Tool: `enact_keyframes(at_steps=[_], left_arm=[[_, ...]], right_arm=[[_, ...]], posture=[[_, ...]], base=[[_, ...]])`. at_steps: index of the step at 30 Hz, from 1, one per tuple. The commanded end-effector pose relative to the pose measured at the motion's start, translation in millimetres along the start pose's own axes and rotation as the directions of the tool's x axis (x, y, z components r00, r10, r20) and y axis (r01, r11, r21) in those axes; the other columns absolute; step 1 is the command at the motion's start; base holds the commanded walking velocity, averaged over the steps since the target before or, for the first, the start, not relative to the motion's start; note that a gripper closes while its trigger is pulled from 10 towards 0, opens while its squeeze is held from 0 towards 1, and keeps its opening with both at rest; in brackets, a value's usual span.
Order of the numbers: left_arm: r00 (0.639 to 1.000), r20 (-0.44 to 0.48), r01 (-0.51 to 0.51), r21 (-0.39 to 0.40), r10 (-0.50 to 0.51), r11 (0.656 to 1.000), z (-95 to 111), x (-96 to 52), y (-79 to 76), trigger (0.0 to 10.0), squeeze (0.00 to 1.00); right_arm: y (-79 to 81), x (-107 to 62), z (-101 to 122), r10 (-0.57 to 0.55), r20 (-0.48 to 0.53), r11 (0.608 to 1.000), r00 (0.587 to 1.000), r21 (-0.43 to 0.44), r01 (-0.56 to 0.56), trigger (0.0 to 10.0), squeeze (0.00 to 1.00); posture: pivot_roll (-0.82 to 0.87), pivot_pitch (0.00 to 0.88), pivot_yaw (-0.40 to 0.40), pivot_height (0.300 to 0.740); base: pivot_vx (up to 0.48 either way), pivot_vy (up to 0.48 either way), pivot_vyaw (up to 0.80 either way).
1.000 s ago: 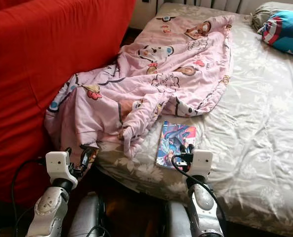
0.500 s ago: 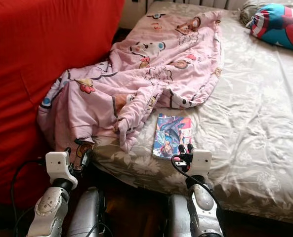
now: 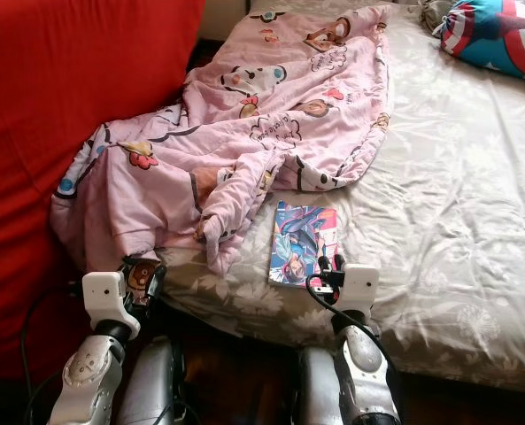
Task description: Clean up the room
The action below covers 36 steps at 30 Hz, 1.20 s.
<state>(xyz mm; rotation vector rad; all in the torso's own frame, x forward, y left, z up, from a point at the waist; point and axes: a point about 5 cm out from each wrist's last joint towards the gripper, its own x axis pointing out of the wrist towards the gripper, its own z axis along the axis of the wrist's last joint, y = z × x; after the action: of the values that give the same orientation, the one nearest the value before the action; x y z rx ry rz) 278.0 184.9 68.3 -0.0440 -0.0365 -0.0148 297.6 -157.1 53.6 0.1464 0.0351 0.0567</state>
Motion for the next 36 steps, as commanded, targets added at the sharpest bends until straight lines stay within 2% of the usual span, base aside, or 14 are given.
enact_keyframes(at_steps=[1, 36], left_arm=[[1.000, -0.020, 0.006, -0.003, -0.006, 1.000, -3.5, -2.9, -0.6, 10.0, 0.00], [1.000, -0.015, 0.008, -0.016, -0.008, 1.000, -3.4, -1.7, -2.5, 10.0, 0.00]], right_arm=[[-5.3, -5.1, -6.5, -0.021, -0.020, 1.000, 1.000, 0.003, 0.021, 10.0, 0.00], [1.3, -1.9, -10.8, 0.044, -0.059, 0.999, 0.997, -0.012, -0.045, 10.0, 0.00]], posture=[[-0.02, 0.258, -0.010, 0.582], [-0.02, 0.257, -0.017, 0.582]], base=[[0.000, 0.000, 0.00], [0.271, 0.000, 0.00]])
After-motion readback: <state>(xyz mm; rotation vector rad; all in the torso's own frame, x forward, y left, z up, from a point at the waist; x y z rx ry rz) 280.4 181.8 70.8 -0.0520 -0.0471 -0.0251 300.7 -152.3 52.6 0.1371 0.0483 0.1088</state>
